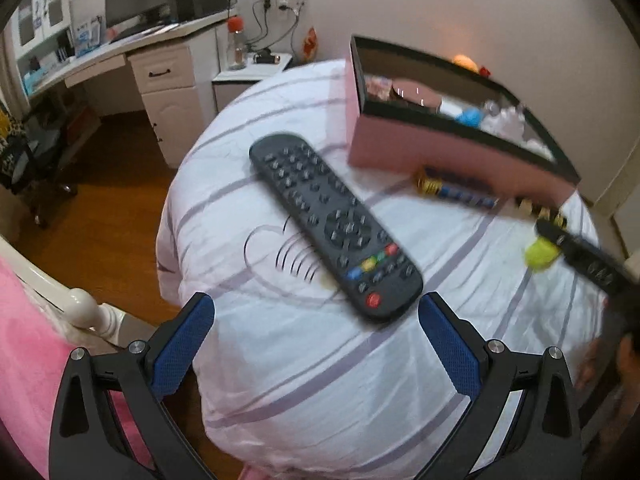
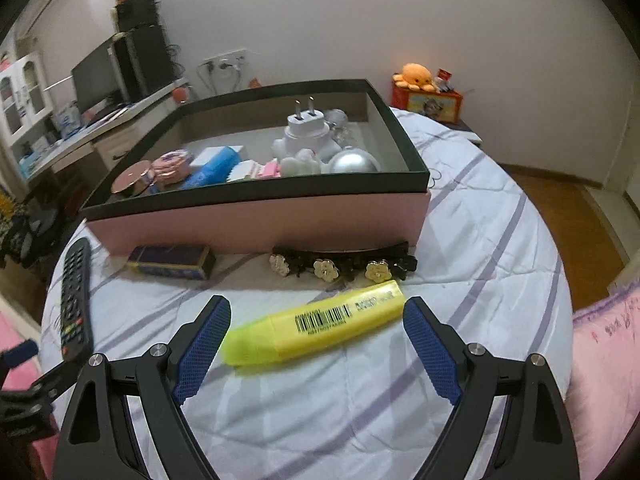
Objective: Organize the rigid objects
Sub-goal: 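Move the left tool to the black remote while the right tool approaches the yellow highlighter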
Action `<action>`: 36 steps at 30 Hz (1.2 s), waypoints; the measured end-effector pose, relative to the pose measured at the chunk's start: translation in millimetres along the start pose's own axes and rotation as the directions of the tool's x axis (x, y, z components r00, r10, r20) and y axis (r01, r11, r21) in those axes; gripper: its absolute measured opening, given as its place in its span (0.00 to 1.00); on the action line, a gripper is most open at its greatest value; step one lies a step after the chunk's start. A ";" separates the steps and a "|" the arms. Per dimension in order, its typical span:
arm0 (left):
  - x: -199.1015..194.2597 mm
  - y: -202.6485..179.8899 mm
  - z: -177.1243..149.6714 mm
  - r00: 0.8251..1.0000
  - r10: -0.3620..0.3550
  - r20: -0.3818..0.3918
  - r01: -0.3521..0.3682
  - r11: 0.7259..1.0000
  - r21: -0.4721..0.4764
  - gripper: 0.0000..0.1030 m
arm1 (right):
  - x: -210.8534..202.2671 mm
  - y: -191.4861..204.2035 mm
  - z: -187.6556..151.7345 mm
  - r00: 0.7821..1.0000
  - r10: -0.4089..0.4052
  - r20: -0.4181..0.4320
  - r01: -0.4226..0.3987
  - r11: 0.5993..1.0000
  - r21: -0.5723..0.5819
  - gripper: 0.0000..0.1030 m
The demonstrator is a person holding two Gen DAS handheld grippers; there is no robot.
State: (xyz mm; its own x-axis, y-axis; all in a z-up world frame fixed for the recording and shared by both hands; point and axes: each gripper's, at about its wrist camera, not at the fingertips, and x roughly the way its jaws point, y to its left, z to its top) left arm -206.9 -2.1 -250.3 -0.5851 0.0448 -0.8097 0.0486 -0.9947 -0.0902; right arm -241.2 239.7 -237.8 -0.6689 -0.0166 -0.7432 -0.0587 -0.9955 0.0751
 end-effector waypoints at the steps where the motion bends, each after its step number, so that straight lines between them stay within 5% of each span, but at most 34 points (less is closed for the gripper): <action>1: 1.3 -1.5 3.4 1.000 0.010 0.010 -0.010 1.000 -0.007 1.00 | 3.3 -0.5 0.8 1.000 -0.019 -0.009 0.019 1.000 0.010 0.87; 6: 37.3 -7.8 24.6 0.999 0.046 -0.020 -0.047 0.997 -0.064 1.00 | 19.9 -3.2 4.9 0.996 -0.064 -0.069 0.069 0.996 0.061 0.87; 9: 48.7 -18.7 29.7 0.991 0.131 -0.011 -0.131 0.991 0.000 1.00 | 20.6 -3.0 4.9 0.995 -0.069 -0.071 0.073 0.996 0.049 0.87; 15: 36.2 -5.5 13.9 0.996 0.085 0.022 -0.086 0.995 0.056 0.99 | 12.2 -14.2 -4.5 0.995 -0.067 -0.072 0.068 0.998 0.008 0.87; 23: 23.0 -16.8 8.6 0.999 -0.020 0.049 0.010 0.982 0.187 0.57 | 1.5 -33.3 -13.2 0.999 -0.019 -0.045 0.017 0.999 -0.048 0.85; 30: 16.2 -10.1 4.7 0.995 -0.096 0.031 0.089 0.981 0.170 0.52 | -6.4 -53.2 -13.5 0.999 0.036 -0.036 -0.038 0.997 -0.071 0.42; 36: 4.1 -21.7 -12.7 0.985 -0.171 -0.007 0.168 0.958 0.232 0.50 | -16.1 -64.0 -20.1 0.991 0.126 -0.053 -0.130 0.989 -0.071 0.25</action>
State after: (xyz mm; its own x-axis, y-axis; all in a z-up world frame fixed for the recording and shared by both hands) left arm -200.1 20.8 -259.1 -0.5789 0.2153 -0.7865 -0.2400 -0.9668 -0.0880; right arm -211.7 301.8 -244.0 -0.6303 -0.1470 -0.7623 0.0813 -0.9890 0.1235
